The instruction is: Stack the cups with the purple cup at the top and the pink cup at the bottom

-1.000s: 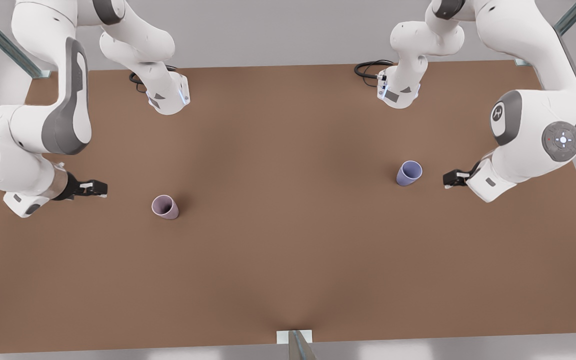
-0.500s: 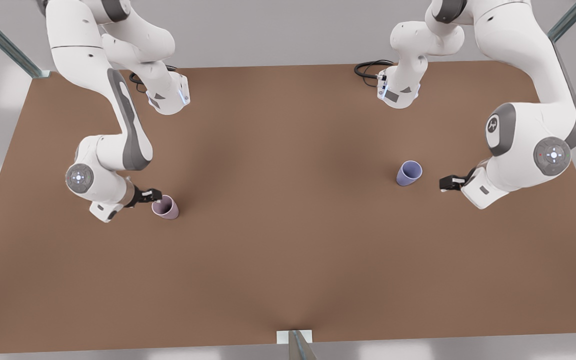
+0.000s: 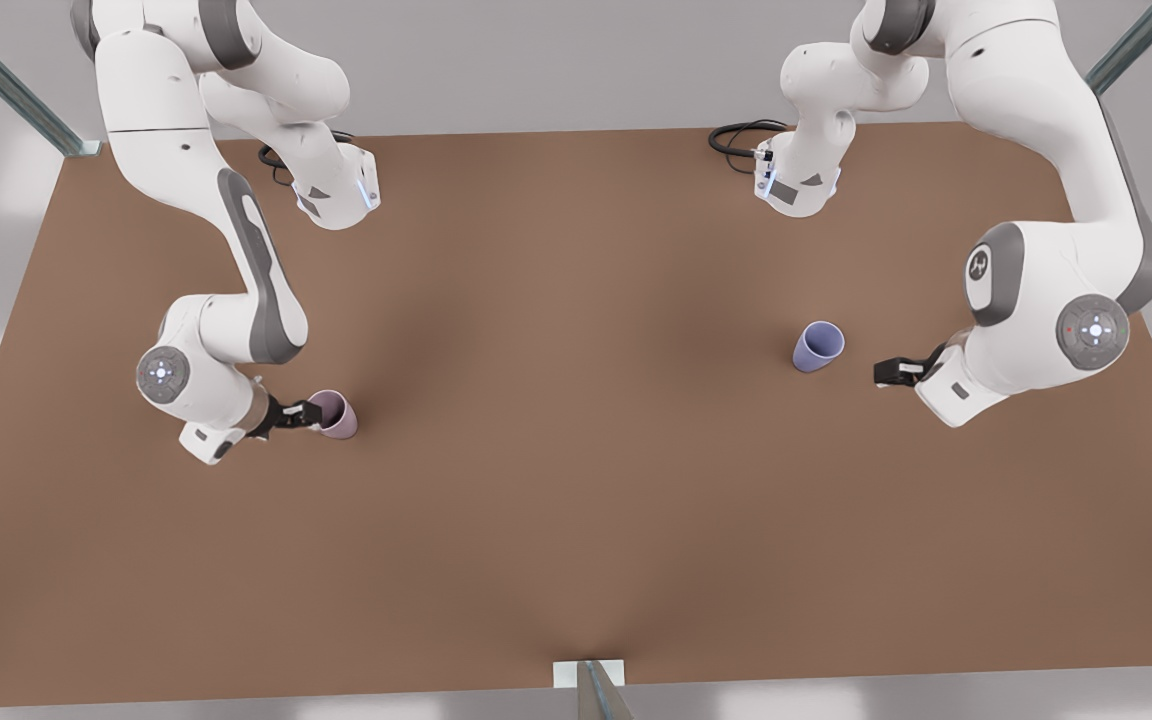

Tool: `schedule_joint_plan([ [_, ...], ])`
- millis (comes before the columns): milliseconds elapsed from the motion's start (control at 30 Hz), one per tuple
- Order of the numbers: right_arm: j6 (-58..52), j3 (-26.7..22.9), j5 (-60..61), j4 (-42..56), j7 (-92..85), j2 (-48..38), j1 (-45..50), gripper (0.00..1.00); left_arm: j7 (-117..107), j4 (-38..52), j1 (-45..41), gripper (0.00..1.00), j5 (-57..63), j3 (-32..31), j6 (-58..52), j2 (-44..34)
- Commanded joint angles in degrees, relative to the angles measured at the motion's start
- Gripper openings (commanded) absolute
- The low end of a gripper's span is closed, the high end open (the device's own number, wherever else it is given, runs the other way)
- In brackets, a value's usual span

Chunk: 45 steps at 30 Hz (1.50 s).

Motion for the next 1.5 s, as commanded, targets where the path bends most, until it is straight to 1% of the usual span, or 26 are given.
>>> schedule_joint_plan([
  [0, 0.65, 0.00, 0.10, -1.23, -1.69, -0.47, -0.08, 1.00, 0.31, 0.01, 0.00, 1.00, 0.03, 0.00, -0.31, -0.01],
  [133, 3.64, 0.00, 0.10, -6.68, -1.77, -2.93, -0.08, 1.00, 0.31, 0.01, 0.00, 1.00, 0.03, 0.00, -0.57, 0.08],
  [267, 3.90, 0.00, 0.10, -7.12, -1.86, -2.06, -0.26, 1.00, 0.31, -0.26, 0.00, 1.00, 0.03, 0.00, -0.48, 0.52],
  [433, 9.44, 0.00, 0.10, -10.28, -3.00, -0.56, -0.26, 1.00, 0.31, -0.26, 0.09, 1.00, 0.03, 0.00, -0.39, 0.52],
  [633, 11.29, 0.00, 0.19, -10.28, -5.64, 2.25, -0.79, 1.00, 0.31, -0.26, 0.09, 1.00, 0.03, 0.35, 0.04, -0.10],
  [667, 11.46, 0.00, 0.19, -10.28, -5.64, 2.25, -0.70, 0.87, 0.22, -0.26, 0.18, 1.00, 0.12, 0.88, -0.13, -0.62],
  [700, 12.52, 0.00, 0.19, -10.28, -5.55, 2.51, -0.79, 0.83, 0.22, -0.26, 0.18, 1.00, 0.03, 0.97, -0.04, -0.89],
  [733, 12.43, 0.00, 0.27, -9.76, -5.29, 2.87, -0.70, 0.68, 0.22, -0.26, 0.09, 1.00, 0.03, 1.23, 0.05, -0.80],
  [767, 12.08, 0.00, 0.27, -9.32, -5.03, 3.22, -0.61, 0.68, 0.22, -0.26, 0.09, 1.00, 0.03, 1.32, 0.13, -0.89],
  [800, 11.99, 0.00, 0.27, -8.79, -4.94, 3.57, -0.70, 0.63, 0.22, -0.26, 0.09, 1.00, 0.03, 1.32, 0.48, -0.89],
  [833, 11.90, 0.00, 0.71, -8.44, -3.80, 4.01, -0.70, 0.60, 0.31, -0.26, 0.09, 1.00, 0.03, 1.23, 0.57, -0.89],
  [900, 11.64, 0.09, 0.71, -8.35, 1.30, 3.83, 0.00, 0.60, 0.31, -0.26, 0.09, 1.00, 0.03, 1.32, 0.57, -0.89],
  [1033, 8.39, 0.17, 0.71, -6.77, 2.62, 3.39, 0.18, 0.59, 0.31, -0.26, 0.09, 1.00, 0.03, 1.23, 0.57, -0.97],
  [1067, 8.39, 0.17, 0.71, -6.77, 2.53, 3.39, 0.18, 0.55, 0.31, -0.26, 0.09, 1.00, 0.03, 1.32, 0.49, -0.97],
  [1100, 8.30, 0.17, 0.63, -6.77, 2.53, 3.31, 0.18, 0.48, 0.31, -0.26, 0.09, 1.00, 0.03, 1.32, 0.48, -0.97],
  [1133, 8.30, 0.17, 0.45, -6.77, 2.53, 3.39, 0.18, 0.43, 0.31, -0.26, 0.09, 1.00, 0.03, 1.32, 0.48, -0.97],
  [1200, 8.30, 0.26, 0.45, -6.94, 2.62, 3.57, 0.18, 0.43, 0.31, -0.26, 0.09, 1.00, 0.03, 1.32, 0.48, -1.06],
  [1233, 8.30, 0.26, 0.36, -7.03, 2.53, 3.48, 0.27, 0.35, 0.31, -0.26, 0.09, 1.00, 0.03, 1.32, 0.40, -1.06],
  [1300, 8.21, 0.35, 0.36, -7.03, 2.53, 3.48, 0.27, 0.22, 0.31, -0.26, 0.09, 1.00, 0.03, 1.32, 0.40, -1.06],
  [1467, 8.13, 0.61, 0.19, -5.98, 2.27, 1.55, 0.62, 0.21, 0.31, -0.26, 0.09, 1.00, 0.03, 1.32, 0.40, -1.06],
])
